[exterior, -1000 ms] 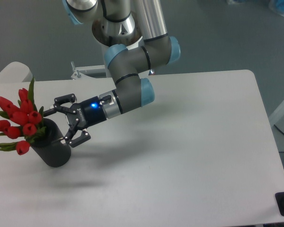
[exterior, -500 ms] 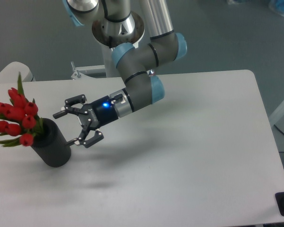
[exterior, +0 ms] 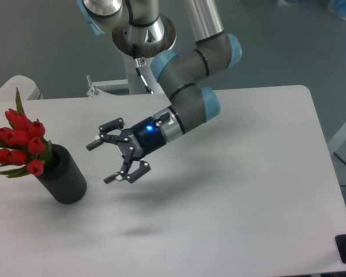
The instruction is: Insert the flowers into the vase
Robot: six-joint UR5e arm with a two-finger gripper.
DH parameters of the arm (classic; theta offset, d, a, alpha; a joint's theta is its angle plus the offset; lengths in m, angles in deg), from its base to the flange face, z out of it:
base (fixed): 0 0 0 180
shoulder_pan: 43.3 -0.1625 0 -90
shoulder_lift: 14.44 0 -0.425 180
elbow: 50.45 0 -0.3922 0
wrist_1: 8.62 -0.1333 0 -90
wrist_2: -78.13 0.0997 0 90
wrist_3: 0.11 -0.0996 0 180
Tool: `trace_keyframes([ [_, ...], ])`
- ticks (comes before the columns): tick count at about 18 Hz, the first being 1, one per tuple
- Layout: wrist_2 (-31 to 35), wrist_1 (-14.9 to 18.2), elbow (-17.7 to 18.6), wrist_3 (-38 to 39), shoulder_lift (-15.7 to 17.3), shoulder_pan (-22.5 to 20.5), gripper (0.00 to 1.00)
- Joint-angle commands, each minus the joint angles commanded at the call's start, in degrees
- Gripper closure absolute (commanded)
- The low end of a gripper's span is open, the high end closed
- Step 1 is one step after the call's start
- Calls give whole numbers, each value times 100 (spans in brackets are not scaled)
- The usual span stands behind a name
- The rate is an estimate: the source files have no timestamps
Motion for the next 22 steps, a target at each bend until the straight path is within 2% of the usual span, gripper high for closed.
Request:
trace_keyframes([
  [6, 1494, -9, -581, 310, -281, -764, 0],
  [9, 2372, 17, -1133, 318, -623, -994, 0],
  [13, 3699, 44, -1477, 336, -730, -836, 0],
  [17, 5360, 96, -1899, 327, -852, -319, 0],
  [20, 5768, 114, -2146, 336, -1019, -46, 0],
  [22, 5926, 245, -2251, 327, -1055, -27, 0],
])
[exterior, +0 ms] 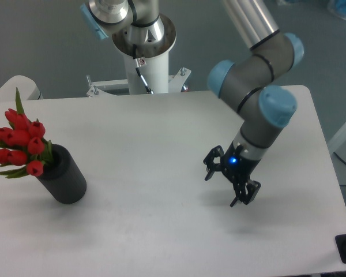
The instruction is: Insert the flowers into the vase
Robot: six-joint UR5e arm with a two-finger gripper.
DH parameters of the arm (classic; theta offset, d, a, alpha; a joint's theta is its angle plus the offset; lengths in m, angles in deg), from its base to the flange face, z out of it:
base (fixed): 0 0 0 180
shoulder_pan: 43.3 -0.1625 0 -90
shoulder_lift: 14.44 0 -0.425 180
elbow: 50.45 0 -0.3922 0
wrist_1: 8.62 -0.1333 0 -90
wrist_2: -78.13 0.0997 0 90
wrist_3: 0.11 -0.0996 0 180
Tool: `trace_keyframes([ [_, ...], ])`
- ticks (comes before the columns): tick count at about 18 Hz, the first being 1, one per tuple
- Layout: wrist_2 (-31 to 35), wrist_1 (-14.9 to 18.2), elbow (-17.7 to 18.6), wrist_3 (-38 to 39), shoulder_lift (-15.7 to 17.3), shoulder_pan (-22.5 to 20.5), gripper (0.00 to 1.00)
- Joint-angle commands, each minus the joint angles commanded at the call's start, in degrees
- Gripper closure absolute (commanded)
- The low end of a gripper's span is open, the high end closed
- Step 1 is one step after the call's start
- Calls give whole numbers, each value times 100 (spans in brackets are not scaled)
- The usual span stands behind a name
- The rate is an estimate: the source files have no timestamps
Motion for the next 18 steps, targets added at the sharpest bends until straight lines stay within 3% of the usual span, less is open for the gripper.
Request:
trace_keyframes([
  [5, 808, 616, -492, -70, -237, 263, 0],
  [13, 1450, 643, -607, -404, -369, 509, 0],
  [18, 1495, 616, -616, -404, -422, 554, 0],
])
